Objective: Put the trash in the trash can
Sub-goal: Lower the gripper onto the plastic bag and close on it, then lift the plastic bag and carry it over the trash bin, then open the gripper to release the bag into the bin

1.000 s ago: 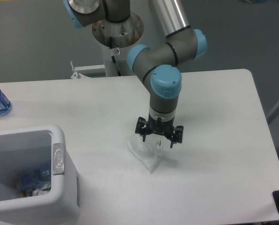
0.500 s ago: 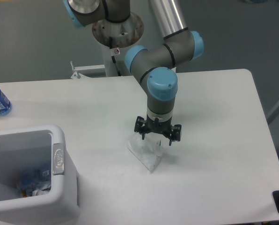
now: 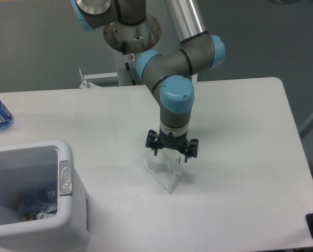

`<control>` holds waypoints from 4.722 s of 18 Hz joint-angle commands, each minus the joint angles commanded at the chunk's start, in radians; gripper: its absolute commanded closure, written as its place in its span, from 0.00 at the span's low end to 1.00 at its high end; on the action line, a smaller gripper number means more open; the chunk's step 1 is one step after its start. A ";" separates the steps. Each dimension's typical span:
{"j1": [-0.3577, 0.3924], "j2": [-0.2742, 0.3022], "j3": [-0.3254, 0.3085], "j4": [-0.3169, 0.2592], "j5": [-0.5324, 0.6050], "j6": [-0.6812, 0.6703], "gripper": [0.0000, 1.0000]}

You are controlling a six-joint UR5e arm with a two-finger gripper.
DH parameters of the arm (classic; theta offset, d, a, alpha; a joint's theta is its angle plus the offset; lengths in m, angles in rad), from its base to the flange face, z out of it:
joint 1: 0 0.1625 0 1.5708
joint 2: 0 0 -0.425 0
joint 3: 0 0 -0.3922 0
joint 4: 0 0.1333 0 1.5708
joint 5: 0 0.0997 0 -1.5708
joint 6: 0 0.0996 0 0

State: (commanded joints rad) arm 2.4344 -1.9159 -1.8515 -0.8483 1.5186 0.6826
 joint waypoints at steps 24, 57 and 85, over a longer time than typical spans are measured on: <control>-0.012 -0.006 -0.032 0.014 0.075 -0.021 1.00; -0.198 0.106 0.521 0.028 -0.325 -0.630 1.00; -0.377 0.117 0.439 0.048 -0.250 -0.541 0.00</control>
State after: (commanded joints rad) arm 2.0570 -1.7994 -1.4128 -0.8007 1.2686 0.1411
